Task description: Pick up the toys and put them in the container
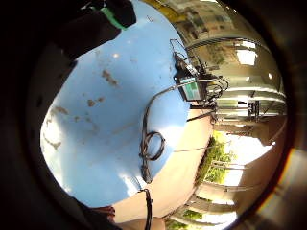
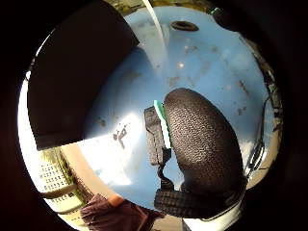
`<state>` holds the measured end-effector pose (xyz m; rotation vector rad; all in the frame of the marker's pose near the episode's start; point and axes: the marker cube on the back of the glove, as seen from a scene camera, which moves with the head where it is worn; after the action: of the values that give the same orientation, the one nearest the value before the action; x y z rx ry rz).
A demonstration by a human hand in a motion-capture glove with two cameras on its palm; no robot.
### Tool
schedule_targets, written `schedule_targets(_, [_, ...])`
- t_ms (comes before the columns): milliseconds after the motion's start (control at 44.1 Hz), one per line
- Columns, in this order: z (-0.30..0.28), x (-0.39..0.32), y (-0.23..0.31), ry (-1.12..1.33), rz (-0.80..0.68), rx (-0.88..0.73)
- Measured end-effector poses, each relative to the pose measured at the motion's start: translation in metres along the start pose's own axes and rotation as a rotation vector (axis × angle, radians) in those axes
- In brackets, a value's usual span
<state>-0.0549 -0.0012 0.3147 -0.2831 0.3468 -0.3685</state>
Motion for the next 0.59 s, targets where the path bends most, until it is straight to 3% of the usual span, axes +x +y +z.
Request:
schedule_targets(249, [-0.007, -0.014, -0.002, -0.131, 0.010, 0.002])
schedule_targets(589, [-0.002, -0.017, -0.002, -0.066, 0.006, -0.001])
